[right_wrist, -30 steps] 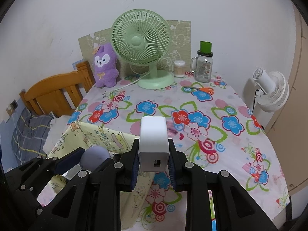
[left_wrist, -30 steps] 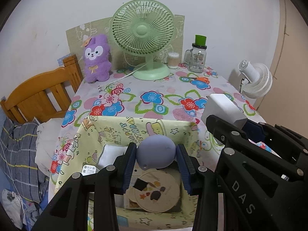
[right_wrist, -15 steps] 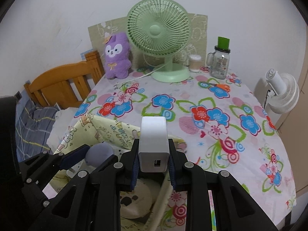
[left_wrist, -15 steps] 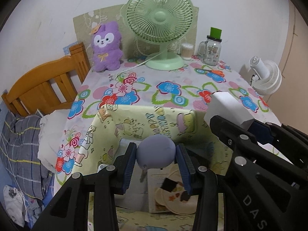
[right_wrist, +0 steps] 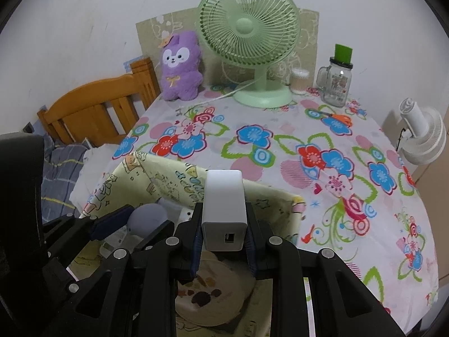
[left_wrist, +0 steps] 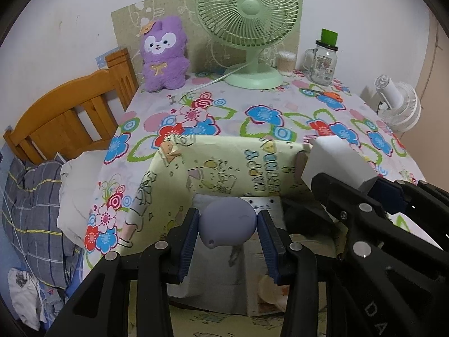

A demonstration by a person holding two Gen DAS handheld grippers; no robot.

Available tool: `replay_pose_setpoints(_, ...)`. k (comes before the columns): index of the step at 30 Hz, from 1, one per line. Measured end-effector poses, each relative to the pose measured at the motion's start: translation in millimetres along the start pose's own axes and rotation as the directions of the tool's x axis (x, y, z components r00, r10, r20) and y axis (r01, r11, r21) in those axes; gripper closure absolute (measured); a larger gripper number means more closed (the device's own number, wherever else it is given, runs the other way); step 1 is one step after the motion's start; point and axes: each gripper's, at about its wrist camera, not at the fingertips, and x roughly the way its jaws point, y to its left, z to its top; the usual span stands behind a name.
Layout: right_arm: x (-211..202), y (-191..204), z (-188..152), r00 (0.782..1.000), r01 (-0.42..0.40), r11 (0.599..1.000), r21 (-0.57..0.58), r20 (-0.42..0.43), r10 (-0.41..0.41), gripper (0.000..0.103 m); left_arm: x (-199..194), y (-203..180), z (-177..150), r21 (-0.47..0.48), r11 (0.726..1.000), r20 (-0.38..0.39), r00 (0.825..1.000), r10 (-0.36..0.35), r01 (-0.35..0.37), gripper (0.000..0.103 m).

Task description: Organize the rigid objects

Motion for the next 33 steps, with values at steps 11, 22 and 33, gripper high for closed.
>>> replay_pose_setpoints(11,15,8,-1,0.999,-0.025,1.0,-0.003,-0.037,0.025,0.074,5,10,-2,0.019,1.0,0.002,1.0,0.016,-0.016,0.037)
replay_pose_setpoints(22,18,8,-1,0.997,-0.05,0.999,0.007,-0.06,0.051,0.073,3,7,-3,0.028,0.999,-0.001,0.999,-0.04,0.04,0.019)
replay_pose_setpoints(33,-7,2,-3,1.0,-0.013,1.0,-0.018,0.008,0.014,0.033,-17,-1,-6,0.026,0.998,0.039,0.997,-0.059,0.058,0.009)
